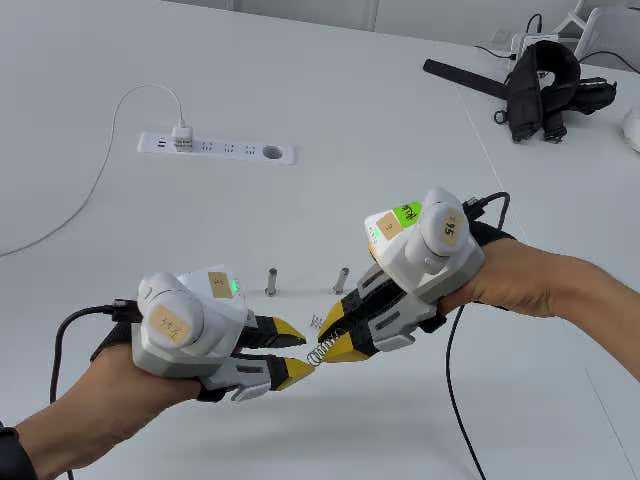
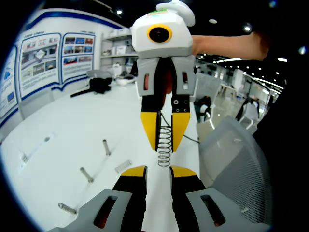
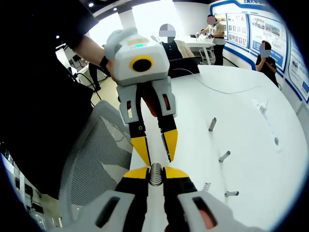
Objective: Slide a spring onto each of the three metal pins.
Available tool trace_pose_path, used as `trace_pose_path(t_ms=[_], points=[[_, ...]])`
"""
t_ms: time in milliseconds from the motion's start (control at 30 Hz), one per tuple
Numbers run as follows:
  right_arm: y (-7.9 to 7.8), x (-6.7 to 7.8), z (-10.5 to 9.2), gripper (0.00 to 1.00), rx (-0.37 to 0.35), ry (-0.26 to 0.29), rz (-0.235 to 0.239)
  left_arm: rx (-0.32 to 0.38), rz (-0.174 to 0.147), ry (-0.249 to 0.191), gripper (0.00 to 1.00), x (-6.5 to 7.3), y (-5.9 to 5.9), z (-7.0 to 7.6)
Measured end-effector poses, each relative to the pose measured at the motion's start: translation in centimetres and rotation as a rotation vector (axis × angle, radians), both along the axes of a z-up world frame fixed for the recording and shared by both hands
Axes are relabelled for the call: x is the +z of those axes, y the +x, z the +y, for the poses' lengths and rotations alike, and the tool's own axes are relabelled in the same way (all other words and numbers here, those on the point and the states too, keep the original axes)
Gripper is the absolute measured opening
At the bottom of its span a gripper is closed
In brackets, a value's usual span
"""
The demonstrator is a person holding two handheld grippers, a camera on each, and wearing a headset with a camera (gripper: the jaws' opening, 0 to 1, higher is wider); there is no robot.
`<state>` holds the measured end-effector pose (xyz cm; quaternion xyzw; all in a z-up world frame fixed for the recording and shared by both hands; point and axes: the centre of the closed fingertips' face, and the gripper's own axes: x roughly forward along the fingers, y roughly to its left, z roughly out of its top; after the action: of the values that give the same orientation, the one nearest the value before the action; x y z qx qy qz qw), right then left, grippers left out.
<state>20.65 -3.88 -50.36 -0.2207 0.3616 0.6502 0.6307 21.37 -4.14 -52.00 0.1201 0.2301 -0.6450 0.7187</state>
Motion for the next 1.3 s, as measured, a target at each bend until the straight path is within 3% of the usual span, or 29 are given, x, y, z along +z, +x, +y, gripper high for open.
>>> trace_pose_path(t_ms=[167,367,867,1300], points=[[0.0,-0.7,-0.5,0.12,-0.019,-0.018,-0.004,0.035,0.024,0.001,0.22,-0.5,0.1,0.6],[0.6,-0.8,-1.1,0.12,-0.07,-0.013,0.006,0.053,0.02,0.017,0.25,-1.2,0.3,1.2],[2.3,-3.6,-3.3,0.12,-0.136,-0.123,-0.012,0.176,0.073,0.048,0.34,-3.7,1.4,4.1],[5.4,-5.0,-4.9,0.12,-0.239,-0.192,-0.051,0.274,0.078,0.059,0.41,-4.5,2.8,6.6]])
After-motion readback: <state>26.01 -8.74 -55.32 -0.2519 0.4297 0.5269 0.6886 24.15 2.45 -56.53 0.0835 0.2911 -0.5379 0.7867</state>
